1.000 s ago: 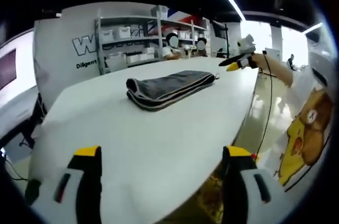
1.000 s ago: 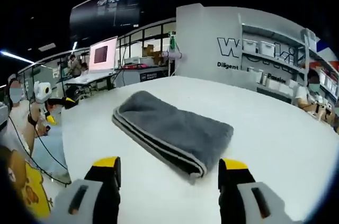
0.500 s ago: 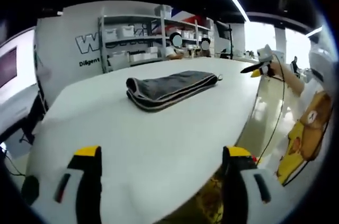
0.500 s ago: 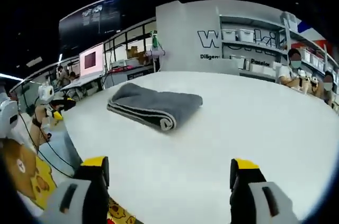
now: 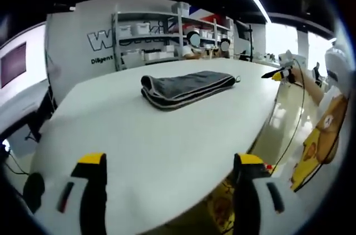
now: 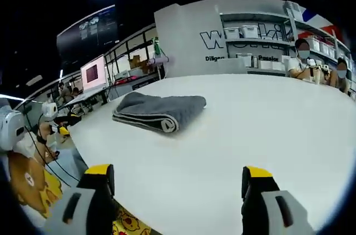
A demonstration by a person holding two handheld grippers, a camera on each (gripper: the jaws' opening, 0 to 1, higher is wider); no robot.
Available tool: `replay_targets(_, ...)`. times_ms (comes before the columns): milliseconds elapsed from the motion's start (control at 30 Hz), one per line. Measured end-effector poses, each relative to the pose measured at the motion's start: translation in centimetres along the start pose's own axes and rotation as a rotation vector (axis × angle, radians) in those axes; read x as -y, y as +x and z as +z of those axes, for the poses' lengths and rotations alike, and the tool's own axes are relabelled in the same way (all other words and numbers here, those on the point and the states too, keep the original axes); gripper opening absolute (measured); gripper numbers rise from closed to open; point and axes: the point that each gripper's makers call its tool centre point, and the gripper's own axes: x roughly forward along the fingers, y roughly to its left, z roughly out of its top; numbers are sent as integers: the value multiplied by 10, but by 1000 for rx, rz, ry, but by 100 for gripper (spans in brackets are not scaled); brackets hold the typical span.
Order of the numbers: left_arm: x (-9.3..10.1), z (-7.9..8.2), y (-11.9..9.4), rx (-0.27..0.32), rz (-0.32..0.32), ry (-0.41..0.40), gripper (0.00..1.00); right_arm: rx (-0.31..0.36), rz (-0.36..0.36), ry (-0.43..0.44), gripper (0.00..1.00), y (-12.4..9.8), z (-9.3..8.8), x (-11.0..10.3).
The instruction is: Fold the towel on the table until its edges align and the towel forms a compact rectangular stack.
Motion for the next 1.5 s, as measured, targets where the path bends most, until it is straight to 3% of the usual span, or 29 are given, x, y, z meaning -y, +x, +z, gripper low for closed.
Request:
replay_targets(567, -3, -1, -1, 11, 0, -7, 99, 33, 125, 130, 99, 30, 25, -21)
replay_targets(833, -3, -1, -1, 18, -5, -10, 99, 76, 211, 331, 98, 46, 37, -33)
replay_targets(1233, -1, -1, -1, 31, -11, -18, 99, 124, 250, 573, 90, 82, 54, -31)
replay_targets(1500, -2, -2, -3, 35, 1, -32, 99, 111, 237, 639, 84, 111, 51, -24)
